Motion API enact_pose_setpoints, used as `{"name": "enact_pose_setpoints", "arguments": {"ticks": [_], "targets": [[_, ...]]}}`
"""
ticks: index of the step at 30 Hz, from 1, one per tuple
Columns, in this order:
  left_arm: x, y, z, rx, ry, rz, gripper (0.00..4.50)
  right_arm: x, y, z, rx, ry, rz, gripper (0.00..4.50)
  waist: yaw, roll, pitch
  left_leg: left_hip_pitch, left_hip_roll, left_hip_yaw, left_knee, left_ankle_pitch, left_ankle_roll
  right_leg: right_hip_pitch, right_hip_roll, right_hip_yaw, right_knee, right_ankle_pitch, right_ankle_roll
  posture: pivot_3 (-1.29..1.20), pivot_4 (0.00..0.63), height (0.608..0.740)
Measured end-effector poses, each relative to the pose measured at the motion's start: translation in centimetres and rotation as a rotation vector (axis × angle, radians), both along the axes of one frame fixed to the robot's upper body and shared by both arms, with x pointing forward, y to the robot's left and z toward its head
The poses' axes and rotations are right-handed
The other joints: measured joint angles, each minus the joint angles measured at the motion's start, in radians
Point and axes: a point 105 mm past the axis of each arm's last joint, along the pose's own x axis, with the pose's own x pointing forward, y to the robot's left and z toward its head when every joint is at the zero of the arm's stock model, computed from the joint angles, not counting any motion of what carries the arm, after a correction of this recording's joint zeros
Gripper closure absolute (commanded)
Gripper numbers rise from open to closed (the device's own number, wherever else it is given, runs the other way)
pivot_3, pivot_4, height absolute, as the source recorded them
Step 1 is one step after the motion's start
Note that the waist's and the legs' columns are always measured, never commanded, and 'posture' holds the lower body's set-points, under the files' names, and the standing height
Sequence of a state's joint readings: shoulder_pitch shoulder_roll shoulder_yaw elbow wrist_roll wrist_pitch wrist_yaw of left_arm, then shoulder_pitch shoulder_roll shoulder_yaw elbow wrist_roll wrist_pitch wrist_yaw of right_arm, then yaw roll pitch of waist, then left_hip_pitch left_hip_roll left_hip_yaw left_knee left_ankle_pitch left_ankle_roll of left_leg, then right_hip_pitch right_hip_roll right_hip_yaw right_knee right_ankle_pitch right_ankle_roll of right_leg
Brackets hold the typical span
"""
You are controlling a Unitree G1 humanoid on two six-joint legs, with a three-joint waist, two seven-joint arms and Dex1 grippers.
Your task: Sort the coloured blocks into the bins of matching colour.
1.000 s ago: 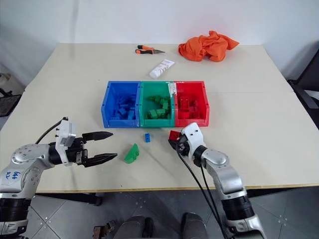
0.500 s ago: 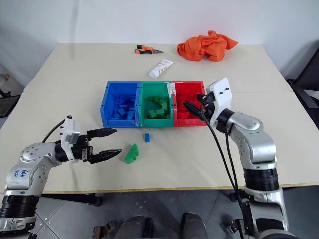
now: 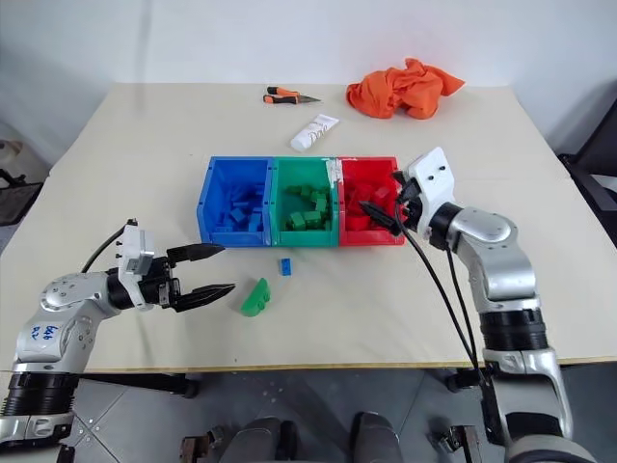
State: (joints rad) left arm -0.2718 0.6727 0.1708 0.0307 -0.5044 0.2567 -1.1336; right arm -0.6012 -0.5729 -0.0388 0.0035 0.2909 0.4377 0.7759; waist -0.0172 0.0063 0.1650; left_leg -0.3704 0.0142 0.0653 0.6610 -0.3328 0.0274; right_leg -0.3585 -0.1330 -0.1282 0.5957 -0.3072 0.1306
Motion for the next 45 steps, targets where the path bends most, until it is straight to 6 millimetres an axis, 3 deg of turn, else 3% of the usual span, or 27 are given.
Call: {"name": "enact_pose_setpoints", "arguments": {"ticks": [2,6,10,16,24,31,37,45], "targets": [[0.1,0.4,-0.1,0.005,0.008,0.006,0.00,-2.0,-0.3,-1.1,-0.049,0.047,0.080,0.03,0.006,0.000,0.000,0.000,0.000,0.001,0.000,0.000,0.000,0.000,0.000,0.000,-0.002,0.000,0.000,0.00,0.150,0.740],[-0.4,2.0,-0.7,0.057,0.037,0.032,0.00,-6.5,-2.8,-3.8,-0.211,0.186,0.222,0.03,0.016,0.000,0.000,0.000,0.000,0.003,0.000,-0.001,0.001,0.001,0.000,0.000,-0.005,0.000,0.000,0.00,0.150,0.740],[-0.9,3.2,-1.2,0.087,0.058,0.065,0.00,-8.7,-3.7,-3.4,-0.288,0.189,0.349,0.03,0.011,0.000,0.000,0.001,0.002,0.005,0.000,-0.001,0.000,0.002,0.000,0.000,-0.005,0.000,0.000,0.00,0.150,0.740],[-3.7,4.5,-2.7,0.103,0.131,0.159,0.00,-8.9,-3.5,-2.6,-0.306,0.172,0.470,0.03,0.005,-0.001,0.001,0.001,0.002,0.004,0.000,-0.001,0.000,0.001,-0.002,0.001,-0.005,0.000,0.000,0.00,0.150,0.740],[-8.4,5.6,-2.3,0.164,0.222,0.330,0.00,-6.9,-1.7,-2.3,-0.279,0.155,0.595,0.03,0.013,0.000,0.002,0.001,0.001,0.001,0.001,-0.001,0.000,0.003,-0.011,0.007,-0.007,0.000,-0.001,0.00,0.150,0.740],[-7.9,3.3,-0.9,0.108,0.194,0.401,0.00,-5.3,-0.3,-2.3,-0.276,0.135,0.639,0.03,0.016,0.000,0.002,0.000,-0.001,-0.001,0.001,-0.002,0.001,0.004,-0.012,0.006,-0.007,0.000,-0.001,0.00,0.150,0.740],[-5.4,-1.8,0.0,0.016,0.166,0.398,0.00,-5.0,0.6,-2.4,-0.262,0.129,0.660,0.03,0.016,0.000,0.001,0.001,-0.001,-0.001,0.002,-0.001,0.001,0.005,-0.008,0.006,-0.006,0.000,-0.001,0.00,0.150,0.740],[-4.0,-4.6,-2.6,0.083,0.291,0.356,0.00,-5.4,0.7,-2.8,-0.254,0.127,0.647,0.03,0.016,0.000,0.001,0.001,0.001,0.001,0.002,-0.001,0.000,0.005,0.000,0.006,-0.006,0.000,-0.001,0.00,0.150,0.740]]}}
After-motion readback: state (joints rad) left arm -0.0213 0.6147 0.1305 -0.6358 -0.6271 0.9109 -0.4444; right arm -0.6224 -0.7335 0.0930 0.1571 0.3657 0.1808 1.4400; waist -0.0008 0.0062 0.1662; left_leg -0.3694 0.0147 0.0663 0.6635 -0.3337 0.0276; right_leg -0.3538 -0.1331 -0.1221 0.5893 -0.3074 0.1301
